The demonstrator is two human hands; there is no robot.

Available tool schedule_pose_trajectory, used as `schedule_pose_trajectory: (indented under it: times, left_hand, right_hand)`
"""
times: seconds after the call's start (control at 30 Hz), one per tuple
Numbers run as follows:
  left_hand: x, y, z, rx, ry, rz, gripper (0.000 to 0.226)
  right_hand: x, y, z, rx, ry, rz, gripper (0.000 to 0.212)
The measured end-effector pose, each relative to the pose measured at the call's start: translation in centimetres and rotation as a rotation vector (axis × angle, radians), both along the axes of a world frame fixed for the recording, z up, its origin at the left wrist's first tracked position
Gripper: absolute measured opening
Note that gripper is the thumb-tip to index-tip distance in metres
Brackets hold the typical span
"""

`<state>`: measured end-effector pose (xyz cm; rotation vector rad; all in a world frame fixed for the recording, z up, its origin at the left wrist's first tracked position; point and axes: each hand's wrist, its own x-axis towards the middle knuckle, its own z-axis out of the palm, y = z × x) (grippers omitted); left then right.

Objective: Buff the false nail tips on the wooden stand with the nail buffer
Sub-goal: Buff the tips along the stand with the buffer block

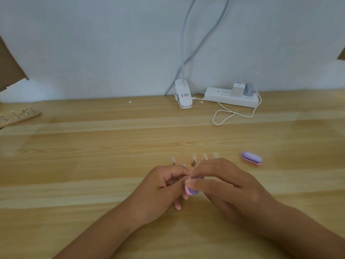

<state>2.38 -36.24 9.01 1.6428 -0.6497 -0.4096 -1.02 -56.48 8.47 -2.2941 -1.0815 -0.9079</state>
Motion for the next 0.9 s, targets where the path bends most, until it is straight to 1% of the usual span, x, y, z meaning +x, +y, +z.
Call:
schedule_pose_trajectory:
  times: [0.07,0.13,0.2,0.23,0.3,0.33,0.37,0.43,0.5,0.6,0.67,0.7,0.77,0.83,0.9]
  left_hand:
    - [-0.1,0.0,0.0,-0.029,-0.005,0.013,0.016]
    - [-0.2,-0.1,0.0,-0.055,-0.016,0.037,0.018]
    - [-0.1,-0.2,0.0,-0.085,-0.022,0.07,0.017]
    - [-0.1,-0.2,-0.1,-0.097,-0.023,0.096,0.015]
    - [0.0,-0.1,-0.1,-0.111,-0.043,0.149,0.016]
    - [0.1,-0.1,-0.1,-0.113,-0.056,0.167,0.015]
    - [0.1,0.0,0.0,-0.116,-0.069,0.174,0.014]
    - [0.0,0.1,0.0,-0.114,-0.105,0.169,0.014]
    - [-0.1,0.0,0.0,-0.106,-0.114,0.192,0.013]
    - [-0.2,-0.1,-0.1,-0.1,-0.07,0.255,0.013]
    - [-0.1,-0.1,0.1,-0.106,-0.09,0.253,0.012]
    - [-0.2,-0.1,0.2,-0.106,-0.114,0.242,0.013]
    - [-0.3,0.0,0.3,-0.094,-0.16,0.23,0.016]
    - [-0.3,0.0,0.3,-0.073,-0.158,0.248,0.011]
    - [-0.2,0.0,0.2,-0.055,-0.143,0.271,0.01]
  right_hand:
    - [0.0,-0.4,0.3,-0.028,-0.017,-0.02,0.026]
    - [0.5,-1.5,0.5,-0.045,-0.014,-0.121,0.028]
    - [1.0,-2.2,0.6,0.026,0.038,-0.196,0.033]
    - [1.0,-2.2,0.6,0.091,0.05,-0.207,0.032]
    - [0.7,-1.4,0.6,0.216,0.052,-0.182,0.029]
    - [0.5,-0.9,0.6,0.232,0.046,-0.159,0.028]
    - [0.2,-0.3,0.4,0.199,0.026,-0.142,0.027]
    - [-0.2,0.2,0.3,0.056,-0.014,-0.112,0.031]
    - [0.2,-0.5,0.3,-0.038,-0.041,-0.134,0.035]
    - [0.7,-1.5,0.3,0.016,-0.001,-0.218,0.037]
    - [0.5,-1.1,0.2,0.077,0.004,-0.163,0.033]
    - [0.3,-0.6,0.0,0.076,-0.009,-0.124,0.03]
    - [0.1,0.0,-0.1,0.013,-0.056,-0.083,0.031]
    - [0.3,-0.6,0.1,-0.05,-0.069,-0.132,0.033]
    - [0.9,-1.7,0.2,-0.019,-0.027,-0.245,0.039]
